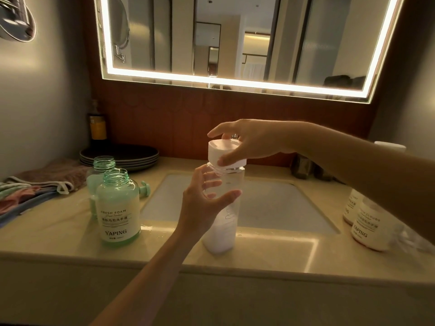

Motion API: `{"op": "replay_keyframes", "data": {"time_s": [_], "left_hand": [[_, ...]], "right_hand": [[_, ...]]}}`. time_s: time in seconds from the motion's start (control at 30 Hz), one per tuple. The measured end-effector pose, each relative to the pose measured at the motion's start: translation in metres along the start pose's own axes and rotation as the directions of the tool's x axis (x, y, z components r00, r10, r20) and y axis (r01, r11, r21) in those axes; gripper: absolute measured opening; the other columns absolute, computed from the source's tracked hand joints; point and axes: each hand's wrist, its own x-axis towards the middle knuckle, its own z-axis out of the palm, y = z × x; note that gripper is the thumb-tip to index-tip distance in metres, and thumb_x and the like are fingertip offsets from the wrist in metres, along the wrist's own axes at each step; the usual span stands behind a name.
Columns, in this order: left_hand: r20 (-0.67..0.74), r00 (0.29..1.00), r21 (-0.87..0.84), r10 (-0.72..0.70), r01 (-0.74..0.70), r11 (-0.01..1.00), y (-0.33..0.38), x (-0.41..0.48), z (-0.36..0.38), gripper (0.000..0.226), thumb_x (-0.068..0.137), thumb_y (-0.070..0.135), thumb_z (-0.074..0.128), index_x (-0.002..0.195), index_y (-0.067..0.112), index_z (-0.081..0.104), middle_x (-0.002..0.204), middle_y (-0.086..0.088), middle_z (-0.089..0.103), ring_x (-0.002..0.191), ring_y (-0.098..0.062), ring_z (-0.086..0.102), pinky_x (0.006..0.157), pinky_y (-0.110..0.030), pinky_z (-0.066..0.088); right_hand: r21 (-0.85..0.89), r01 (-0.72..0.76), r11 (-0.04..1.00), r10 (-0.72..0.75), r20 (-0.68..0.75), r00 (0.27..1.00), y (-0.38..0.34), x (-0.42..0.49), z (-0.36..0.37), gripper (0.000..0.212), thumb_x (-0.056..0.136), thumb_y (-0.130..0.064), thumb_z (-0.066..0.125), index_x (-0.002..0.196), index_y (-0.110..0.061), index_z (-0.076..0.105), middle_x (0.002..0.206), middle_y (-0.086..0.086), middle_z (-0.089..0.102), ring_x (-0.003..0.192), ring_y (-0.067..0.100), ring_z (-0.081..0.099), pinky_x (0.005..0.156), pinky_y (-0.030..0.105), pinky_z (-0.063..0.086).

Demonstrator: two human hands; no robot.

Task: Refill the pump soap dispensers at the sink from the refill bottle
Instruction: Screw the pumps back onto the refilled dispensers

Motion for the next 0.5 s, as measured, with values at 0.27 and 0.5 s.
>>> {"op": "replay_keyframes", "data": {"time_s": [0.27, 0.5], "left_hand": [[0.001, 1.0, -0.004, 0.002, -0.002, 1.0, 0.002, -0.001, 0.0, 0.07, 0.06, 0.049, 0.072, 0.117, 0.036, 0.034, 0.114, 0.015, 0.052, 0.098, -0.002, 0.056, 0.074, -0.007, 0.045], [0.007, 1.0, 0.002, 0.004, -0.004, 1.0, 0.001, -0.001, 0.0, 0.069, 0.063, 0.047, 0.074, 0.119, 0.035, 0.035, 0.114, 0.016, 0.053, 0.097, -0.001, 0.056, 0.073, -0.006, 0.046]], "right_hand": [[-0.099, -0.052, 0.994, 0.051, -0.02, 0.999, -0.006, 0.001, 0.005, 0.069, 0.077, -0.066, 0.045, 0.135, -0.029, 0.039, 0.137, -0.002, 0.045, 0.113, 0.017, 0.046, 0.087, 0.028, 0.041], [-0.037, -0.05, 0.998, 0.048, -0.051, 0.998, -0.006, 0.008, 0.007, 0.053, 0.077, -0.045, 0.067, 0.124, -0.032, 0.046, 0.115, -0.004, 0.046, 0.098, 0.017, 0.053, 0.069, 0.02, 0.05]]}}
